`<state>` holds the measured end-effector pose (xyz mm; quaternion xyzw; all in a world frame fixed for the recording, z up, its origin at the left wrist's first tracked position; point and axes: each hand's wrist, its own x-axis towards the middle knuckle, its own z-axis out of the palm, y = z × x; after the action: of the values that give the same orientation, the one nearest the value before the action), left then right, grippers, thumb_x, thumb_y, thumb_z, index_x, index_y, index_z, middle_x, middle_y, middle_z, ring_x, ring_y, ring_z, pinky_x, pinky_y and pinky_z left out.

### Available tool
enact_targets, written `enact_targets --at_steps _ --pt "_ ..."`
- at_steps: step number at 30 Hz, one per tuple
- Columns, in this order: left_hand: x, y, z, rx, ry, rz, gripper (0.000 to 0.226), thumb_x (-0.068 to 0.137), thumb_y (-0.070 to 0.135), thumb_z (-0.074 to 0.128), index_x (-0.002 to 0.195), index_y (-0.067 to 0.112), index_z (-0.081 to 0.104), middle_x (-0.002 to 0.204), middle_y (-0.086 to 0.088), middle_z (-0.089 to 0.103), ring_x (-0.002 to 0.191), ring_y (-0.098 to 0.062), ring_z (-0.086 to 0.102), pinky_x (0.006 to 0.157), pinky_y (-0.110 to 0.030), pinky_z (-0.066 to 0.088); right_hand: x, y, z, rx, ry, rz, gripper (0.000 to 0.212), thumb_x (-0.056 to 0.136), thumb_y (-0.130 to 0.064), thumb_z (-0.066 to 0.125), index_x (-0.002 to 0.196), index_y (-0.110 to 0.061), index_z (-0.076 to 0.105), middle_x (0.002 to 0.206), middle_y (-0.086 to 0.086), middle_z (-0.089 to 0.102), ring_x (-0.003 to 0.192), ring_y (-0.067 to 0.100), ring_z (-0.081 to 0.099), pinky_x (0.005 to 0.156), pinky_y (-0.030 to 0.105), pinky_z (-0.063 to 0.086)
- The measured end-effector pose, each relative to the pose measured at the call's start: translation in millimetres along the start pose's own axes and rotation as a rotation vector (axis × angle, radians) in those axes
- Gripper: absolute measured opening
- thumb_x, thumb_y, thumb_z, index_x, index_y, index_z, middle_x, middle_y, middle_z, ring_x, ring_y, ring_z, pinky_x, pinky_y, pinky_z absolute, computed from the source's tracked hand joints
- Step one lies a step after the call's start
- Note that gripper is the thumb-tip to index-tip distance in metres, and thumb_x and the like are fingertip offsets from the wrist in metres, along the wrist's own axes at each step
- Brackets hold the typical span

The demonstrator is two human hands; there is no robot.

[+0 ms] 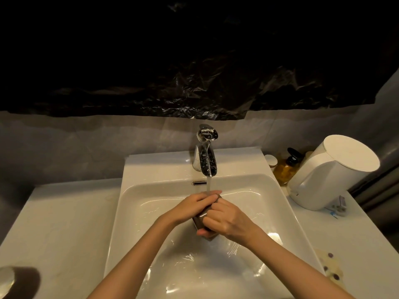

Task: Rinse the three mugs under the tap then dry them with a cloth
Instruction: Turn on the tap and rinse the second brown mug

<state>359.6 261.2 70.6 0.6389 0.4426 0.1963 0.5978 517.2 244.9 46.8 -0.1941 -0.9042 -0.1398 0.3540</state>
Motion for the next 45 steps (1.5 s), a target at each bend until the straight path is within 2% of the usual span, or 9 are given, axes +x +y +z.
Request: enact_targets --at_steps 5,8,14,21,26,32,37,42,45 --pt "-9 1 2 -0.134 0.053 0.076 0.031 0.096 0.033 0.049 0.125 0.032 0.062 0.134 0.017 0.055 0.122 0.004 0.049 0.103 -0.018 0.038 -4 6 -5 0.035 0.013 0.107 0.033 0.093 -0.029 0.06 0.066 -0.01 0.054 0.064 0.006 0.052 0.061 0.02 0.047 0.063 0.03 0.042" --pt "-21 -18 15 -0.288 0.227 0.108 0.032 0.093 0.038 0.049 0.123 0.042 0.06 0.136 0.016 0.051 0.126 -0.002 0.047 0.109 -0.033 0.038 -6 11 -7 -0.066 0.065 0.387 0.049 0.097 -0.039 0.05 0.059 -0.009 0.051 0.057 0.004 0.047 0.054 0.019 0.041 0.053 0.03 0.037" --pt "-15 -10 44 -0.387 0.492 0.083 0.028 0.1 0.032 0.038 0.126 0.037 0.048 0.136 0.01 0.046 0.123 0.004 0.044 0.107 -0.02 0.035 9 -5 -3 0.214 0.226 0.997 0.047 0.088 -0.036 0.053 0.054 -0.006 0.042 0.049 0.004 0.039 0.051 0.012 0.03 0.05 0.023 0.027" --pt "0 32 13 -0.319 0.353 -0.105 0.027 0.097 0.037 0.045 0.085 0.033 0.069 0.088 0.01 0.07 0.084 -0.007 0.064 0.071 -0.018 0.045 15 -11 -10 0.55 0.355 1.307 0.048 0.092 -0.016 0.061 0.046 -0.025 0.049 0.045 -0.004 0.038 0.049 0.005 0.032 0.05 0.021 0.028" --pt "-8 6 26 -0.781 0.282 -0.016 0.029 0.095 0.025 0.053 0.122 0.022 0.061 0.115 0.0 0.069 0.106 -0.011 0.064 0.081 -0.02 0.048 3 3 -6 0.52 0.464 1.495 0.039 0.096 -0.019 0.055 0.061 -0.002 0.058 0.056 0.011 0.051 0.055 0.01 0.044 0.052 0.018 0.038" --pt "-3 2 50 -0.253 0.676 0.083 0.029 0.102 0.026 0.036 0.117 0.02 0.059 0.113 0.006 0.059 0.107 -0.009 0.055 0.082 -0.011 0.04 -1 2 1 0.512 0.431 1.541 0.042 0.096 -0.024 0.052 0.063 0.002 0.055 0.062 0.022 0.052 0.058 0.013 0.044 0.056 0.03 0.04" --pt "3 1 45 0.343 0.567 0.16 0.047 0.093 0.042 0.026 0.125 0.029 0.058 0.127 0.011 0.056 0.118 -0.008 0.047 0.098 -0.026 0.039 8 -7 -8 0.47 0.34 1.39 0.041 0.092 -0.012 0.059 0.052 -0.012 0.05 0.047 -0.001 0.041 0.05 0.005 0.033 0.05 0.018 0.029" --pt "21 6 24 0.132 0.279 -0.089 0.036 0.088 0.039 0.033 0.086 0.027 0.067 0.105 -0.004 0.068 0.1 -0.022 0.059 0.094 -0.042 0.046 6 -17 -5 0.509 0.199 1.312 0.034 0.091 -0.011 0.061 0.057 -0.015 0.06 0.05 -0.004 0.052 0.051 0.004 0.041 0.053 0.02 0.035" --pt "18 10 20 -0.047 0.258 -0.123 0.033 0.095 0.034 0.041 0.088 0.023 0.071 0.103 -0.003 0.069 0.099 -0.02 0.061 0.093 -0.031 0.046 3 -17 -3 0.487 0.231 1.373 0.034 0.091 -0.013 0.061 0.06 0.0 0.057 0.051 0.01 0.046 0.052 0.006 0.035 0.052 0.026 0.032"
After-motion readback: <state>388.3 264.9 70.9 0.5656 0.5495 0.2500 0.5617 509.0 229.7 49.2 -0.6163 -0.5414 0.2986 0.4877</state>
